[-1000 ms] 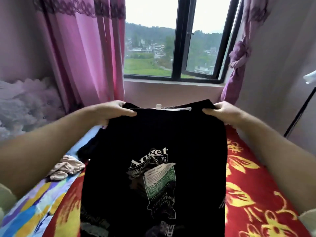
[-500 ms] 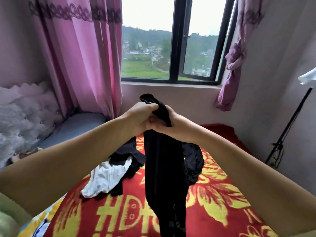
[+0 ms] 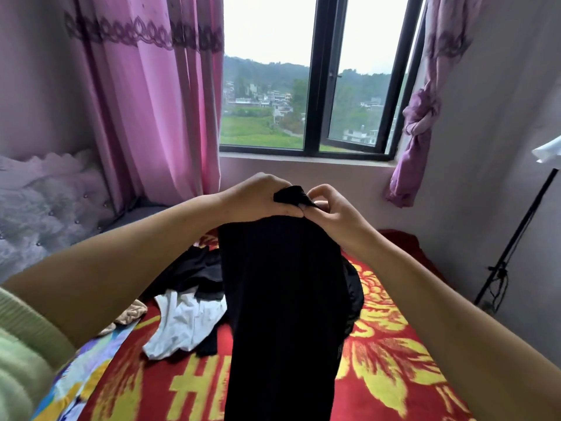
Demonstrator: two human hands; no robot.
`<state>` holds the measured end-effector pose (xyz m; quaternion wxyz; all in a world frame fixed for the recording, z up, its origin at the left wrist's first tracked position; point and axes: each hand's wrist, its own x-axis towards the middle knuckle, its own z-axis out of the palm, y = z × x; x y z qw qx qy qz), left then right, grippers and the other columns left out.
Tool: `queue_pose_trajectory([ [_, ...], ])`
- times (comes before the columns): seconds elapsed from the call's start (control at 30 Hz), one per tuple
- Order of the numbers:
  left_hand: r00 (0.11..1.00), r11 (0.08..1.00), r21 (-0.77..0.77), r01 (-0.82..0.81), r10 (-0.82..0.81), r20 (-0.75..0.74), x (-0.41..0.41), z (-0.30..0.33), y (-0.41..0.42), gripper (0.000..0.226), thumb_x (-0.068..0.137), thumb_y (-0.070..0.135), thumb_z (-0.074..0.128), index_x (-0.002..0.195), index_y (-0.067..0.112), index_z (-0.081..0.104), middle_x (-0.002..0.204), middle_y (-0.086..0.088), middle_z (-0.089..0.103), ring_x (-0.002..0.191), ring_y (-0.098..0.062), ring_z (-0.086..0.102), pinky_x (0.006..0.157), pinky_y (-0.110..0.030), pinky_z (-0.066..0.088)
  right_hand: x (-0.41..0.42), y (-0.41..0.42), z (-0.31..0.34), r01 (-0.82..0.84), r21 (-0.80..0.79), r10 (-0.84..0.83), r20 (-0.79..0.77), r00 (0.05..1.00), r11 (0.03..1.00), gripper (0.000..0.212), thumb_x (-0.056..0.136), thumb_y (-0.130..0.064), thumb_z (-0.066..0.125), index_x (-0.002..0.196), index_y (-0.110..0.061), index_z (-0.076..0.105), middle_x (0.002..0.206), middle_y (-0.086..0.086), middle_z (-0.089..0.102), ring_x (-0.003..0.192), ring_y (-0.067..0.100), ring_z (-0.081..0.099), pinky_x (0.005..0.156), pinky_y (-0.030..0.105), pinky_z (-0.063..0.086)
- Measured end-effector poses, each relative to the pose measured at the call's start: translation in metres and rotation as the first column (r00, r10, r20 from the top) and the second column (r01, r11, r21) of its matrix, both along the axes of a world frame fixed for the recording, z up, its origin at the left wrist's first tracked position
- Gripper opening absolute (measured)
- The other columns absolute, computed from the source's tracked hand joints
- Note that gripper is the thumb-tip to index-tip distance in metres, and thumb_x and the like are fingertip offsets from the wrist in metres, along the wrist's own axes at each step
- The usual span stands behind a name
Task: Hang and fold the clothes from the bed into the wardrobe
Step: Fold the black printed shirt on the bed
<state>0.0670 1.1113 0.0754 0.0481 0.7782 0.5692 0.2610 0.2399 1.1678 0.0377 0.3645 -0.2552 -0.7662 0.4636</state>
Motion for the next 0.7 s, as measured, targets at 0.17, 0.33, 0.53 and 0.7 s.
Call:
queue_pose_trajectory([
  [0.17, 0.996, 0.999, 0.001, -0.043, 0.043, -0.077, 0.008, 0.019, 0.005, 0.008, 0.085, 0.026, 0.068, 0.088, 0.018, 0.067, 0.079, 0.007, 0.064, 0.079, -0.014, 0.063, 0.073, -0.025, 0.048, 0.011, -0.009, -0.029, 0.053, -0.047, -0.063, -0.226, 0.972, 0.997, 0.017, 0.091, -0.012, 0.061, 0.095, -0.018, 0.046, 0.081, 0.010, 0.054, 0.061, 0.023, 0.049, 0.054, 0.037, 0.043],
  [0.33, 0.996, 0.996, -0.034, -0.084, 0.083, -0.022, 0.001, 0.038, -0.001, 0.005, 0.085, 0.019, 0.067, 0.090, 0.017, 0.066, 0.083, 0.002, 0.066, 0.078, -0.016, 0.064, 0.080, -0.033, 0.052, 0.016, -0.021, -0.075, 0.007, 0.066, -0.003, -0.064, 0.998, 0.998, 0.014, 0.092, -0.012, 0.060, 0.104, -0.016, 0.062, 0.092, 0.001, 0.067, 0.085, 0.011, 0.063, 0.076, 0.034, 0.051],
  [0.53, 0.985, 0.987, -0.031, -0.157, 0.154, -0.080, -0.023, 0.048, -0.014, 0.017, 0.084, 0.021, 0.069, 0.100, 0.017, 0.070, 0.088, 0.002, 0.070, 0.077, -0.010, 0.065, 0.079, -0.030, 0.054, 0.026, -0.007, -0.113, -0.053, -0.076, 0.082, 0.449, 0.890, 0.996, 0.021, 0.093, -0.033, 0.059, 0.100, -0.017, 0.070, 0.096, 0.013, 0.070, 0.095, 0.036, 0.064, 0.071, 0.029, 0.042],
  [0.7, 0.958, 0.973, -0.016, -0.232, 0.226, -0.178, -0.050, 0.049, -0.024, 0.020, 0.084, 0.026, 0.068, 0.103, 0.021, 0.069, 0.088, 0.008, 0.066, 0.079, -0.009, 0.062, 0.082, -0.028, 0.049, 0.023, -0.042, -0.119, -0.275, -0.077, 0.280, 0.443, 0.852, 0.958, 0.016, 0.097, -0.026, 0.053, 0.085, -0.017, 0.059, 0.076, 0.001, 0.057, 0.070, 0.012, 0.052, 0.063, 0.025, 0.037],
])
